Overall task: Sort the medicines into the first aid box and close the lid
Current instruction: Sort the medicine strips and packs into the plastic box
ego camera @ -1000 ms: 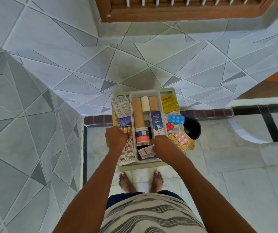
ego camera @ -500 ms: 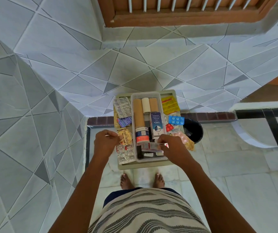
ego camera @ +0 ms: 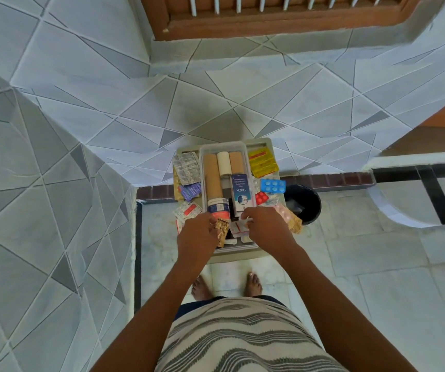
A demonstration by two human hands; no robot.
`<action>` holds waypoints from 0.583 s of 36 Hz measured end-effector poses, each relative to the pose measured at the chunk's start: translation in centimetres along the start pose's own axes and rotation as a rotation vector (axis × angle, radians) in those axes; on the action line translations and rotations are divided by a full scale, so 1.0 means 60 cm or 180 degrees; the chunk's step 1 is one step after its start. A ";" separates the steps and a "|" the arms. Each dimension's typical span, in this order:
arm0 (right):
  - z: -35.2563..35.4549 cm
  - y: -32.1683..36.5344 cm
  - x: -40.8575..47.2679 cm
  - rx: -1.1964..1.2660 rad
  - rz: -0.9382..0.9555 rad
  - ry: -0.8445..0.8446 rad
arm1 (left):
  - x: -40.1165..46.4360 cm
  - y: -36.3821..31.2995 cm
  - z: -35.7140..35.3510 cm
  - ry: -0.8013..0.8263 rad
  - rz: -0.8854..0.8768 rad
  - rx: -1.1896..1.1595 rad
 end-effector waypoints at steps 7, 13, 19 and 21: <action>0.019 -0.011 -0.005 0.0047 -0.0030 -0.0324 | 0.009 -0.036 -0.023 0.0067 -0.0664 0.0682; 0.031 -0.031 -0.018 0.0162 -0.0167 -0.0534 | 0.025 -0.061 -0.037 0.0049 -0.1293 0.1318; 0.033 -0.028 -0.022 0.0337 -0.0228 -0.0701 | 0.006 -0.067 -0.056 -0.0200 -0.1764 0.1961; 0.033 -0.024 -0.021 0.0359 -0.0208 -0.0727 | 0.005 -0.059 -0.059 -0.0221 -0.1768 0.1867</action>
Point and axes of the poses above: each hand's wrist, its own x-axis towards the middle knuckle, its own z-axis out of the back of the hand, y = z × x, the point moved 7 cm from there along x, towards the middle knuckle, and after that the axes turned 13 degrees about z, right-handed, at the moved point
